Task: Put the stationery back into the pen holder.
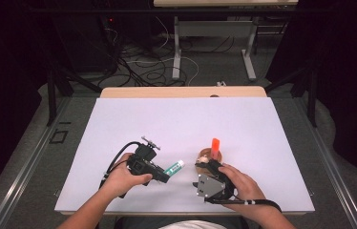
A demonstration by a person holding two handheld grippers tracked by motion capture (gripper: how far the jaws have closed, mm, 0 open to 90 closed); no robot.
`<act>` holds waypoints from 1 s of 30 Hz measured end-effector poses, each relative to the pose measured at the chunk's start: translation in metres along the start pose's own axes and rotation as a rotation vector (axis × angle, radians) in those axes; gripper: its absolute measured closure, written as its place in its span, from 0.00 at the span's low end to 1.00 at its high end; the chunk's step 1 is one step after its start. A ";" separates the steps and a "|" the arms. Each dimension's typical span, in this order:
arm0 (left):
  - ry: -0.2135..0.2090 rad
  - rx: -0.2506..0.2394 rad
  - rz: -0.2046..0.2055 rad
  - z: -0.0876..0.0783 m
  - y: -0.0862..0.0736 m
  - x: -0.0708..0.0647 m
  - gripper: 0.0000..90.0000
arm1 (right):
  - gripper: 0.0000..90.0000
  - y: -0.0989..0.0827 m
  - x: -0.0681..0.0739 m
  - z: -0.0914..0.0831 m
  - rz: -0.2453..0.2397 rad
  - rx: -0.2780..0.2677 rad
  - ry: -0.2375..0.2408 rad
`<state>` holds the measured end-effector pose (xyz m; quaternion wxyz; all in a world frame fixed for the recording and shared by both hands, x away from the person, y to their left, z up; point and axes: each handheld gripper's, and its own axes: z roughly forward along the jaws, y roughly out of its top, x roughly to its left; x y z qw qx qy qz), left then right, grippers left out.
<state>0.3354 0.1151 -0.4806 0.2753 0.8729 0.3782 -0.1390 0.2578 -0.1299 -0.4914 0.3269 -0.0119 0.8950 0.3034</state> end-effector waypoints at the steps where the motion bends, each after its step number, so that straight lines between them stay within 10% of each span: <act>1: -0.003 0.006 0.005 0.000 0.000 0.000 0.73 | 0.43 0.001 0.002 0.002 -0.015 0.002 0.002; 30: -0.066 0.037 -0.022 0.008 0.005 -0.014 0.73 | 0.55 0.030 0.021 0.041 -0.380 -0.009 -0.053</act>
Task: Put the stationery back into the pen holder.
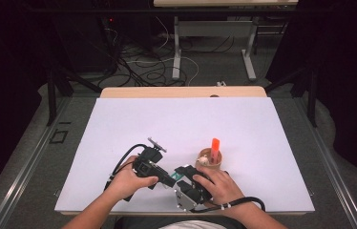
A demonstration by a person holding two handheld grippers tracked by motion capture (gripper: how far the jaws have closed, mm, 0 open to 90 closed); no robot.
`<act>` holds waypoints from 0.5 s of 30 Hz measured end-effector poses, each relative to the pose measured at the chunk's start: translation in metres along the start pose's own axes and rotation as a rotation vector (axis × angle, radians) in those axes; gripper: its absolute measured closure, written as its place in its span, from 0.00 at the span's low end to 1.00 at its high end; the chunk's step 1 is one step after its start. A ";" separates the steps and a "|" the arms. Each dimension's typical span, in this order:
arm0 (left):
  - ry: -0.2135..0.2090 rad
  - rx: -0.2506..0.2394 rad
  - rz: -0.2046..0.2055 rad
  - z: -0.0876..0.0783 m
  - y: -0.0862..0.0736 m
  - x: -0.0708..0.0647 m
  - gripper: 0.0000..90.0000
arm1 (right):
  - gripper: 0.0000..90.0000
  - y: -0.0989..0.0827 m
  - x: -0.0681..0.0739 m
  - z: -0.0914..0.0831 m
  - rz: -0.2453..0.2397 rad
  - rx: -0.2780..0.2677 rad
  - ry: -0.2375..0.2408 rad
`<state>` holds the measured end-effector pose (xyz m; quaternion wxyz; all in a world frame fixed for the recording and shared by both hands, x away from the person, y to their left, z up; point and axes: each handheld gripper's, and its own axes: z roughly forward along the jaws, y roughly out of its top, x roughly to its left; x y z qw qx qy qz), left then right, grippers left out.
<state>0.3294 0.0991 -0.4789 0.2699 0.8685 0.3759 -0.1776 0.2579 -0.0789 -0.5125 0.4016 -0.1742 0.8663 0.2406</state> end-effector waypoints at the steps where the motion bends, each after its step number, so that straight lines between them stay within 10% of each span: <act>1: -0.003 0.001 -0.001 0.000 0.000 -0.001 0.73 | 0.56 0.001 0.001 0.001 -0.003 -0.007 -0.013; 15: -0.021 0.002 -0.001 0.001 0.001 -0.003 0.73 | 0.66 0.004 0.002 0.008 -0.148 0.012 -0.028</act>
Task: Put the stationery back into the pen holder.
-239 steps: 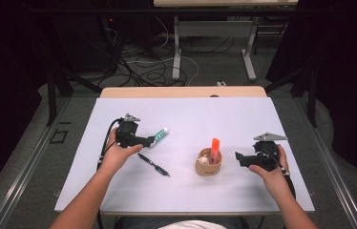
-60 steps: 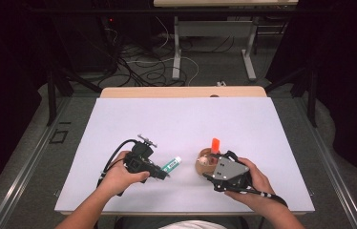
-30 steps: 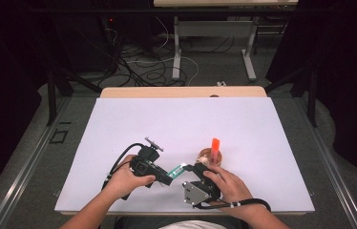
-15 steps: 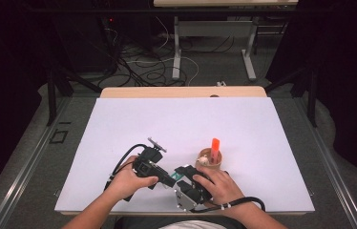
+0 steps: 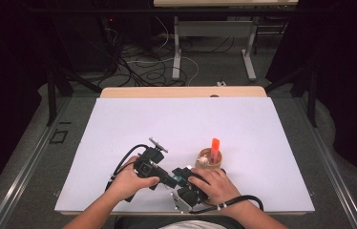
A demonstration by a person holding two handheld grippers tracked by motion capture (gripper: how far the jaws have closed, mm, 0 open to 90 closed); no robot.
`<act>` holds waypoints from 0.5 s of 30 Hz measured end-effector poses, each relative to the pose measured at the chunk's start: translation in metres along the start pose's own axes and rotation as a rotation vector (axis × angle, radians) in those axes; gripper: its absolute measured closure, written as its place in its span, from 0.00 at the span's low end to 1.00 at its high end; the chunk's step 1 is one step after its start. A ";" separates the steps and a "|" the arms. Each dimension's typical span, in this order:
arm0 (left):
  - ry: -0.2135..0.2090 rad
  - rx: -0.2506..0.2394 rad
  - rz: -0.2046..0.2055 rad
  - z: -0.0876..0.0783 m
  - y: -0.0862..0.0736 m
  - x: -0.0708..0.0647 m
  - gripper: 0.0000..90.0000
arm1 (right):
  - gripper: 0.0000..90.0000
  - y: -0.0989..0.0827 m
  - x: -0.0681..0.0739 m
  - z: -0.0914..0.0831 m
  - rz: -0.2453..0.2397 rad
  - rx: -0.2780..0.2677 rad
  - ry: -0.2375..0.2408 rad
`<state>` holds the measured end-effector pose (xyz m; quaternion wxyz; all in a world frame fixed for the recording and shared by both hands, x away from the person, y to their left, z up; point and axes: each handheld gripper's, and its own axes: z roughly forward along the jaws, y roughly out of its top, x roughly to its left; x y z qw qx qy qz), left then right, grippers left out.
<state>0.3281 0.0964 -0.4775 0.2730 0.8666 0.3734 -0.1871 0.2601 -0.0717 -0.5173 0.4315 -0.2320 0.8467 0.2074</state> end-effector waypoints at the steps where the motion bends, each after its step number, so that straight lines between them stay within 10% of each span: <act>1: 0.000 0.000 0.000 0.000 0.000 0.000 0.73 | 0.67 0.001 0.000 0.000 -0.007 0.008 0.014; 15: -0.002 0.003 -0.009 0.002 0.000 0.001 0.73 | 0.72 0.005 0.003 0.001 -0.054 0.003 0.022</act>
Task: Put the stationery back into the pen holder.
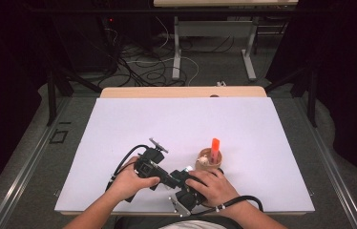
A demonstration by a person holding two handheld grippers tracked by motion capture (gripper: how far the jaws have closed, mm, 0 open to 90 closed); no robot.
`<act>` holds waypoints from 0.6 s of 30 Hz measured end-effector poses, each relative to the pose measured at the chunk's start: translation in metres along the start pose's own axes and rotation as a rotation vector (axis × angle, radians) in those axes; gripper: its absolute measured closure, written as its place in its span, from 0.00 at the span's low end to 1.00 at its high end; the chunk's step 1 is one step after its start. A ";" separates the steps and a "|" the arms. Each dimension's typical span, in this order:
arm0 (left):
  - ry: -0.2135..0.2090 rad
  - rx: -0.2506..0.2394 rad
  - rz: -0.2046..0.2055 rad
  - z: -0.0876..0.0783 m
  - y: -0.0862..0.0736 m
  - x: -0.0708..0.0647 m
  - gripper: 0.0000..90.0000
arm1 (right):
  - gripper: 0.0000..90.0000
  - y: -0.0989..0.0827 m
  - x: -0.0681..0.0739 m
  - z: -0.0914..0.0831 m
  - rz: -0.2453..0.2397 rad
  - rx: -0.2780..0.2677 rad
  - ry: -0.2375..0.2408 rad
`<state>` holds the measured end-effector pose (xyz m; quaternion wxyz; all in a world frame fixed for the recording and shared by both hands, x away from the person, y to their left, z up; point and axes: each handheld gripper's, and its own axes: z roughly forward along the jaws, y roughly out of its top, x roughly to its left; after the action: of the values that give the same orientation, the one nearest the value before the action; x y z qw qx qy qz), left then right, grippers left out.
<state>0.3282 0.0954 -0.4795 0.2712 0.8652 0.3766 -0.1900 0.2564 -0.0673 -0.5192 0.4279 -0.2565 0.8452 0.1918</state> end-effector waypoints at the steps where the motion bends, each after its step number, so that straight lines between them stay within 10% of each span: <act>1: 0.000 -0.001 -0.001 0.000 0.000 0.000 0.73 | 0.73 0.000 0.000 0.000 0.000 0.001 0.001; 18: -0.014 -0.034 -0.003 -0.001 0.000 0.001 0.69 | 0.73 -0.002 -0.002 0.000 0.022 0.004 0.000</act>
<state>0.3289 0.0965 -0.4789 0.2882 0.8585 0.3793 -0.1898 0.2584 -0.0688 -0.5180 0.4264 -0.2465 0.8482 0.1948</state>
